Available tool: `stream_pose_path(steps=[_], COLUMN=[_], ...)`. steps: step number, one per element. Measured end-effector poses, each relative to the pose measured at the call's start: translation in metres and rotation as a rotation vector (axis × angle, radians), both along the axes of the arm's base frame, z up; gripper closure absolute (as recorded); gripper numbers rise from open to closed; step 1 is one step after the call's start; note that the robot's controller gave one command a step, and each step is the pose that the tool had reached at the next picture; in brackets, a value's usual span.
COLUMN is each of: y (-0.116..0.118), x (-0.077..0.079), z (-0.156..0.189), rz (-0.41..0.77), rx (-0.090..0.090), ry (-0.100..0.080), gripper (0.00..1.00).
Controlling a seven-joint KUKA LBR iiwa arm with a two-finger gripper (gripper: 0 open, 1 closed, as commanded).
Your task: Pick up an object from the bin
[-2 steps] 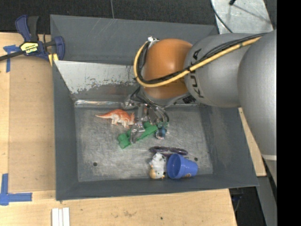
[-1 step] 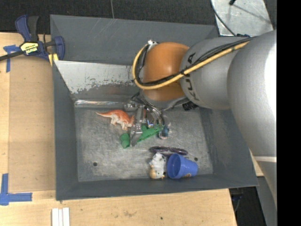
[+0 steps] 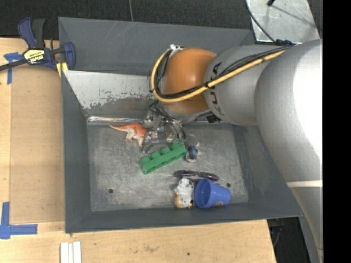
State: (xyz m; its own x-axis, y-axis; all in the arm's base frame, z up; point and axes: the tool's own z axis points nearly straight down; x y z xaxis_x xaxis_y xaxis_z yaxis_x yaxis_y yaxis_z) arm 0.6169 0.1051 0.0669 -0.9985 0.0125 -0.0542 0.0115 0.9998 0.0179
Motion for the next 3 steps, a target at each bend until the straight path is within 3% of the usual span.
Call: stream_pose_path(steps=[2, 3], y=[-0.0001, -0.0001], x=[0.0023, -0.0016], z=[0.0000, 0.0025], rz=[0.001, 0.002], rx=[0.000, 0.001], ry=[0.005, -0.005], gripper=[1.00, 1.00])
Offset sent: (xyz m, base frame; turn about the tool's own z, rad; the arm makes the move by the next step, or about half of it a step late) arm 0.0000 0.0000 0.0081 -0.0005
